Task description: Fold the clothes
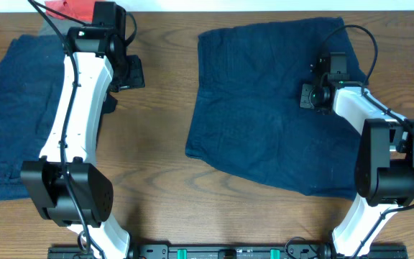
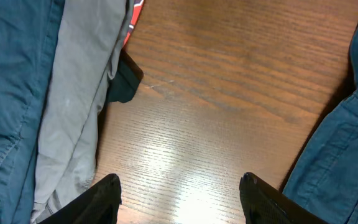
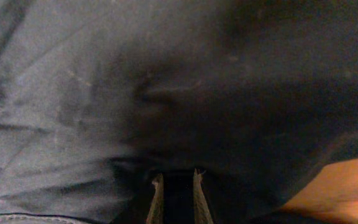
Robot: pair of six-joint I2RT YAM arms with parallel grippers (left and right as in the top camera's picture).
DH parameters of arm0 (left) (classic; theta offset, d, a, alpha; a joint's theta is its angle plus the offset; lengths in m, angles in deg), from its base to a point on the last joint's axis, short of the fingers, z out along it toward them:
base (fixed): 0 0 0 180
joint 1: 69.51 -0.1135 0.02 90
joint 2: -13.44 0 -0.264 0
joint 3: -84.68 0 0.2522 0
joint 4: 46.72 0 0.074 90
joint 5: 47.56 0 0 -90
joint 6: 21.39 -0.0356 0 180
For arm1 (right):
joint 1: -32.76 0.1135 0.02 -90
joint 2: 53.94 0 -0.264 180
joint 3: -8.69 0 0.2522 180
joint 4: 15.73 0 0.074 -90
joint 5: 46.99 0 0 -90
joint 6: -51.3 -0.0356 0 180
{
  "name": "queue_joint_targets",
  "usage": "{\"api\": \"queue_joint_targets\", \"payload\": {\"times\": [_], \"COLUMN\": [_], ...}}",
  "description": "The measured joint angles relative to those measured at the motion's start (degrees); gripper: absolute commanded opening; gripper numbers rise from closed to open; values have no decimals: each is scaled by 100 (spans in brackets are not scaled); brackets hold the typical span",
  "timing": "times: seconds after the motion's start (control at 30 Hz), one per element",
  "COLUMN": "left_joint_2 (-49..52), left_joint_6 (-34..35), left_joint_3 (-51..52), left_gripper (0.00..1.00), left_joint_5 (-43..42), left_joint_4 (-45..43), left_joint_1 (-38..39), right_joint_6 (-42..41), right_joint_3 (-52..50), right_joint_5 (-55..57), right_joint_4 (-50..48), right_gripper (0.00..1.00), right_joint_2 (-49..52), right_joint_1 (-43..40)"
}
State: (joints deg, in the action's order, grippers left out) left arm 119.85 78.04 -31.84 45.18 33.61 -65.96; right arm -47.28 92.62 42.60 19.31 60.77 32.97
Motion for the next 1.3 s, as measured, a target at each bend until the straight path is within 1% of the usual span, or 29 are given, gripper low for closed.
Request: {"api": "queue_joint_targets", "payload": {"times": [0.13,0.27,0.3,0.37,0.4,0.43,0.5,0.67,0.83,0.9,0.97,1.03,1.07,1.1,1.13,1.17,1.3], "left_joint_2": [0,0,0,0,0,-2,-26,-319,-599,-612,-612,-612,-612,-612,-612,-610,-608], "left_joint_6": [-9,-201,-240,-332,-356,-396,-426,-439,-522,-522,-402,-57,212,466,772,1075,2317], "left_joint_3": [15,15,15,17,17,20,20,26,26,66,245,542,737,905,1115,1307,2092], "left_gripper": [63,64,64,73,80,85,90,91,91,91,91,90,87,86,84,84,84], "left_joint_5": [-35,-74,-81,-87,-94,-114,-238,-916,-1296,-1362,-1412,-1419,-1408,-1384,-1349,-1305,-1222], "left_joint_4": [-28,-85,-85,-70,-50,-24,85,623,1027,992,876,629,463,299,68,-107,-942], "left_joint_1": [0,0,0,0,0,0,4,118,540,800,1064,1318,1440,1523,1598,1657,1762], "right_joint_6": [79,146,144,105,107,116,131,212,374,181,-317,-951,-1357,-1613,-2081,-2472,-3434], "right_joint_3": [367,1121,1360,1808,2017,2203,2553,3014,3049,3045,3021,2922,2817,2728,2564,2382,1674], "right_joint_5": [-114,-332,-393,-492,-546,-595,-782,-1502,-1860,-1755,-1392,-911,-603,-420,-129,101,597], "right_joint_4": [553,1499,1775,2374,2710,3021,3604,4485,5635,6164,6721,7145,7320,7381,7447,7458,7195], "right_gripper": [45,67,78,99,99,99,99,99,99,98,95,84,76,70,67,67,65], "right_joint_2": [72,63,42,-101,-236,-374,-798,-1993,-2673,-2721,-2723,-2726,-2730,-2732,-2734,-2734,-2734], "right_joint_1": [33,133,160,192,208,223,240,240,240,240,240,240,240,238,240,240,238]}}
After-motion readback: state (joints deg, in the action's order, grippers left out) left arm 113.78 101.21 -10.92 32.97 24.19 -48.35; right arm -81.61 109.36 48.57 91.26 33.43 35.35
